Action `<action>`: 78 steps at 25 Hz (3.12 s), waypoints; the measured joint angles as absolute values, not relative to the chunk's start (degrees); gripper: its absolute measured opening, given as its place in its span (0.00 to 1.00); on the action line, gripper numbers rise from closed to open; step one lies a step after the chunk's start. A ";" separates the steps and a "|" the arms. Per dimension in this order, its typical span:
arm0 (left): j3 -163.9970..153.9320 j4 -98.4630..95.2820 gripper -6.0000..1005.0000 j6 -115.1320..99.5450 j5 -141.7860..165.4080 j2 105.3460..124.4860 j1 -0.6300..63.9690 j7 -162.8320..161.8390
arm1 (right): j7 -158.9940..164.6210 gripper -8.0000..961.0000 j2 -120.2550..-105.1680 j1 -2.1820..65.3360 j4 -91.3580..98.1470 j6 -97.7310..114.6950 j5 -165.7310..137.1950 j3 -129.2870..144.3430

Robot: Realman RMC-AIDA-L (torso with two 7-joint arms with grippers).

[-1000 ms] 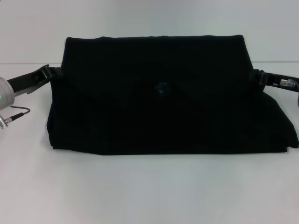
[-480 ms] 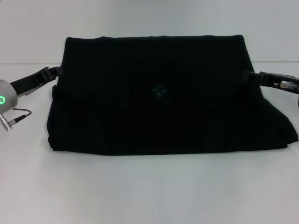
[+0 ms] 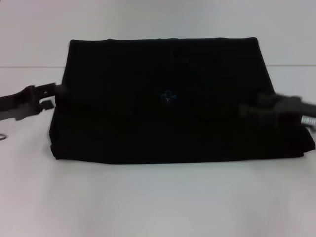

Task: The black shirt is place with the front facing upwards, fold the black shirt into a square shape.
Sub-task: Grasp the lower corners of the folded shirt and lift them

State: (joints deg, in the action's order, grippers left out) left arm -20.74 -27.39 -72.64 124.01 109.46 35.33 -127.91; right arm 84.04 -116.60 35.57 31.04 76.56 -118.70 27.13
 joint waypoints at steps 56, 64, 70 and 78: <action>-36.20 -27.30 0.49 -70.43 130.70 109.35 35.69 -132.58 | 59.88 0.86 -119.64 31.03 23.25 85.82 -118.65 36.38; -36.21 -27.24 0.16 -70.40 130.70 109.34 35.68 -132.14 | 70.88 0.85 -118.58 31.25 26.08 85.07 -118.59 32.54; -36.21 -27.24 0.06 -70.67 130.69 109.21 35.68 -132.14 | 101.49 0.85 -115.79 31.83 41.36 84.26 -120.07 31.73; -36.21 -27.24 0.05 -71.09 130.69 109.08 35.63 -132.13 | 141.30 0.84 -105.51 39.64 47.48 85.75 -137.24 33.79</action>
State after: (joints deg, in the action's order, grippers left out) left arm -36.21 -27.24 -71.09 130.69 109.08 35.63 -132.13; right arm 141.30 -105.51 39.64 47.48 85.75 -137.24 33.79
